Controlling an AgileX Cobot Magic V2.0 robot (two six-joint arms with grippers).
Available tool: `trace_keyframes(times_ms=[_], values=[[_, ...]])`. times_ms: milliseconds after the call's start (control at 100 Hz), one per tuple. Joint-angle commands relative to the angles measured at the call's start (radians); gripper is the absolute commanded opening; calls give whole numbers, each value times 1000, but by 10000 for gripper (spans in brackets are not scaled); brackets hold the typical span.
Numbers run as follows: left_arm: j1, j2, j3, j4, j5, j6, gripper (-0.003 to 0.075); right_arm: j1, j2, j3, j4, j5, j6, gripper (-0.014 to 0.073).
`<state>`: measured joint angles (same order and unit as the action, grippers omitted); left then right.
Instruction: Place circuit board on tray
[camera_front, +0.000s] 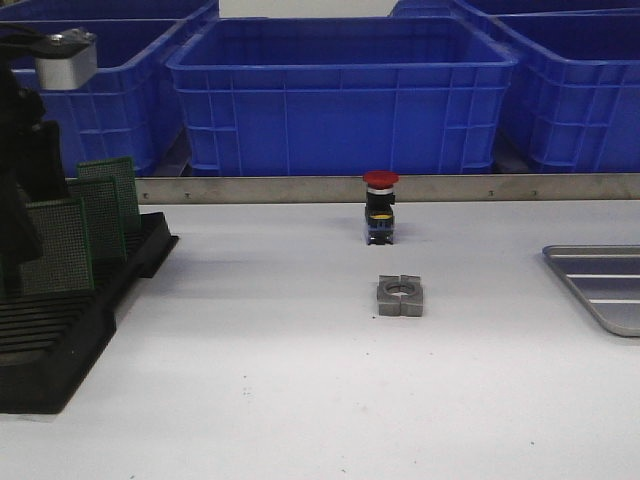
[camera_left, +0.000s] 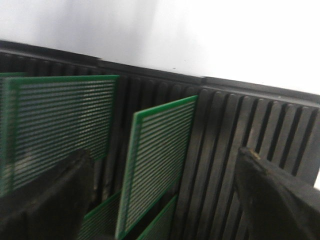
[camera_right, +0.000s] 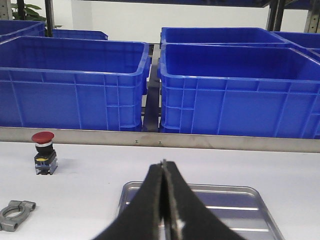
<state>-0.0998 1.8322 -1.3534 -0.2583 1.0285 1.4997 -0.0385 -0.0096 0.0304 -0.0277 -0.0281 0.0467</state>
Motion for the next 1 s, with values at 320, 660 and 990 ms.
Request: trace_keyframes(times_ms=[320, 660, 990], values=[[-8, -26, -30, -52, 35, -4, 167, 1, -18, 4, -1, -85, 1, -69], [-8, -26, -138, -64, 180, -39, -18, 1, -18, 4, -1, -85, 1, -69], [-8, -95, -218, -207, 245, -111, -18, 1, -18, 4, -1, -85, 1, -69]])
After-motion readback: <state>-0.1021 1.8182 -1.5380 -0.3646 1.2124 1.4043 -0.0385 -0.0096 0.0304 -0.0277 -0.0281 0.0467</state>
